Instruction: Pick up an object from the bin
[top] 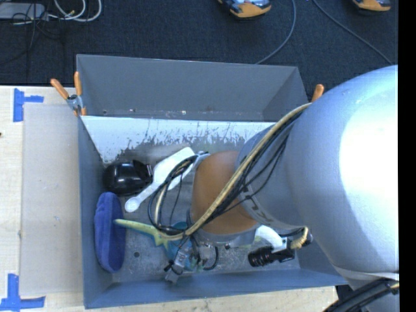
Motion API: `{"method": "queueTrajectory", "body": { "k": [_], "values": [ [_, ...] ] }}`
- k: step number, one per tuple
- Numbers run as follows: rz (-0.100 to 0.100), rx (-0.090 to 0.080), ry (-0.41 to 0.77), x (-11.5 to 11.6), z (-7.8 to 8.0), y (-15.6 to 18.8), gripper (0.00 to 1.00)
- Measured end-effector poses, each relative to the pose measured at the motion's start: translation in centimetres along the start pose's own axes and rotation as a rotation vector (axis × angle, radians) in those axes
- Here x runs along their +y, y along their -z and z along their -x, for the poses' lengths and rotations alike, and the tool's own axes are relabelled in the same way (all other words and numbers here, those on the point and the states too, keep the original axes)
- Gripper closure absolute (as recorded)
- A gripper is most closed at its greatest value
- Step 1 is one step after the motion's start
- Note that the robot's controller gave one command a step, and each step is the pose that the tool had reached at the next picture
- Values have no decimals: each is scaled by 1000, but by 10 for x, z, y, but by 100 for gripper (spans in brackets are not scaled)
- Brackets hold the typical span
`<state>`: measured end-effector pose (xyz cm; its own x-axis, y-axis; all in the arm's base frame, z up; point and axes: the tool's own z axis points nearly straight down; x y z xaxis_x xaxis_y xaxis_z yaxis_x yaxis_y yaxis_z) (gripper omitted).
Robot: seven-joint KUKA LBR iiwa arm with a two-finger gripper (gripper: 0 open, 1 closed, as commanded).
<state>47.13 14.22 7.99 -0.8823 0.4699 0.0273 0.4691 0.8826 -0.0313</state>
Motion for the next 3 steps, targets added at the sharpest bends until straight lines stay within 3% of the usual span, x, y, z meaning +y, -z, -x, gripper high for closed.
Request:
{"method": "queueTrajectory", "body": {
  "k": [1,2,3],
  "values": [
    [1,-2,-2,0,2,3,100],
    [-1,-1,34,19,26,24,100],
    [1,-5,-52,-10,47,173,100]
  ]
}}
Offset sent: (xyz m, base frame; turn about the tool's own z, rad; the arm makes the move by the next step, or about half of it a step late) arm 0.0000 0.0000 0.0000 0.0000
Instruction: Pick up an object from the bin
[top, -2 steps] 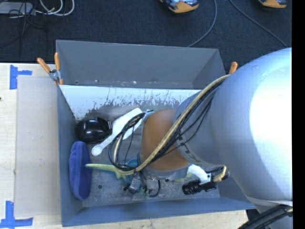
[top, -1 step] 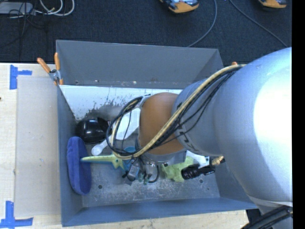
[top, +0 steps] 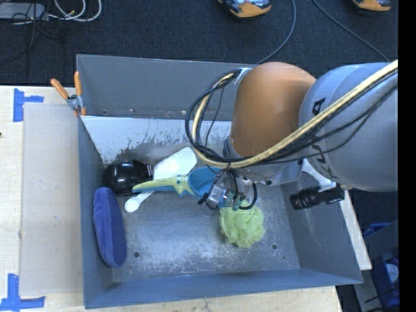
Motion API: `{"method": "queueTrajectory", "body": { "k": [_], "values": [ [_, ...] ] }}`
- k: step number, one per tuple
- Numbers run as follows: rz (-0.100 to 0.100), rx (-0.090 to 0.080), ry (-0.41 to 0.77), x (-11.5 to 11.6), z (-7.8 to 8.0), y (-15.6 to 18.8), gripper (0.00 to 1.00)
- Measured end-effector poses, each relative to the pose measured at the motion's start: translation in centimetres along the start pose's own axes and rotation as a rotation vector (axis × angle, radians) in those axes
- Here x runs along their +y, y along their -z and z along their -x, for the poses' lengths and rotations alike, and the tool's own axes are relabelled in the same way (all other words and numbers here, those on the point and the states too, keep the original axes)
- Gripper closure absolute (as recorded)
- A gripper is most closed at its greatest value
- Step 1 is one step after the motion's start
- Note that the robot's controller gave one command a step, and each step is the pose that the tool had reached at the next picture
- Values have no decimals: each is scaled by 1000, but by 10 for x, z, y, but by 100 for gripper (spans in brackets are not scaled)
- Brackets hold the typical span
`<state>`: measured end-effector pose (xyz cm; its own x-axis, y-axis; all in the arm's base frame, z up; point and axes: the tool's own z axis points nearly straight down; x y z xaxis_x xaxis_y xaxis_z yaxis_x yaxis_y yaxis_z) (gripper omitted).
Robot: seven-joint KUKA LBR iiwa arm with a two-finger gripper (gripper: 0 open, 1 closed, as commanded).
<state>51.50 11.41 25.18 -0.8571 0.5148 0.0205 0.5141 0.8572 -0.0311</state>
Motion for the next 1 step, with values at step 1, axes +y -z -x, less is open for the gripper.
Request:
{"method": "queueTrajectory", "body": {
  "k": [1],
  "values": [
    [-6,6,-19,-9,-15,-35,100]
  ]
}}
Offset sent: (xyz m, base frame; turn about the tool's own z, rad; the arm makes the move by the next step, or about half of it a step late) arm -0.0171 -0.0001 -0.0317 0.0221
